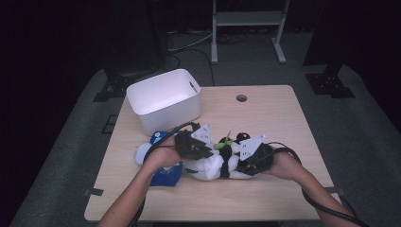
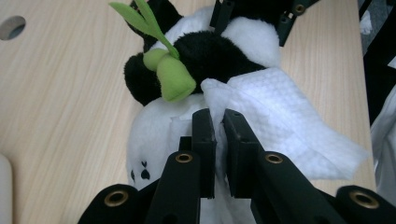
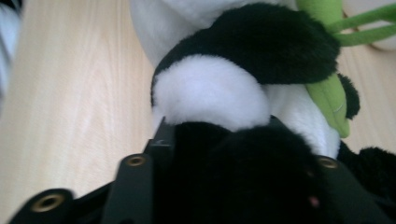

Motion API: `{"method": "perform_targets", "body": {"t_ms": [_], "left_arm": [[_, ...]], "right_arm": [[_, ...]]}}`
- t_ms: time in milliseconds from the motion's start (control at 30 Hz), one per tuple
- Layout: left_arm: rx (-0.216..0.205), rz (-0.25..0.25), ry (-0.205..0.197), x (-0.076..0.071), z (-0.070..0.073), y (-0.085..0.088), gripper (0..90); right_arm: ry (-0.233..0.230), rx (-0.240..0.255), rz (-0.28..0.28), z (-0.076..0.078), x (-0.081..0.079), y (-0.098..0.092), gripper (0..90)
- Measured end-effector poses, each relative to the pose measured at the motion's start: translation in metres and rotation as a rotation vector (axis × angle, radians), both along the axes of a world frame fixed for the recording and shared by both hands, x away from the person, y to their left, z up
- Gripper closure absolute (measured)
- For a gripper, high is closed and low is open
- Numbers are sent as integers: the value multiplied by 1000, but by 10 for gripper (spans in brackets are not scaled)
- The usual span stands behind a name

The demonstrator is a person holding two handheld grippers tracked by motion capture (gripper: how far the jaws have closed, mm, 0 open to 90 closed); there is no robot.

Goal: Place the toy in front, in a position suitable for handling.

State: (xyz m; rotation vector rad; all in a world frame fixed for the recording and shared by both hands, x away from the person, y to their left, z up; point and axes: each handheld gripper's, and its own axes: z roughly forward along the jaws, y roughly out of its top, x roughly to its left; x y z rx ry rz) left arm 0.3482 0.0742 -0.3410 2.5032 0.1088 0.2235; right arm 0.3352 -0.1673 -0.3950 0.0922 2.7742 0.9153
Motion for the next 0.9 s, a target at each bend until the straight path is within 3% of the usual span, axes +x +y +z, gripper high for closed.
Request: {"method": "perform_targets", "body": {"t_ms": [133, 167, 233, 333, 367, 400, 467, 600, 633, 900], "left_arm": [[-26, -9, -9, -3, 10, 4, 831], [-26, -9, -9, -3, 10, 4, 831], [-35, -14, -14, -6, 16, 6, 831], [-35, -26, -13, -8, 17, 6, 831], [-35, -26, -13, -8, 17, 6, 831], [-33, -38, 0, -10, 16, 6, 831], [-21, -35, 3, -10, 11, 3, 831], [10, -17, -4, -7, 2, 0, 831], [-1, -11, 10, -4, -2, 1, 832], [-8, -5, 8, -1, -3, 0, 832]], "right_arm": [[104, 63, -40, 8, 12, -8, 598], [104, 63, -40, 8, 12, -8, 598], [190, 112, -45, 13, 20, -16, 604], [283, 163, -25, 15, 24, -23, 602], [283, 163, -25, 15, 24, -23, 602], [333, 183, -15, 15, 26, -25, 599], [352, 181, -16, 14, 26, -25, 573], [333, 185, -38, 15, 28, -21, 419], [283, 175, -45, 18, 27, -18, 332], [213, 138, -47, 24, 22, -16, 280]]}}
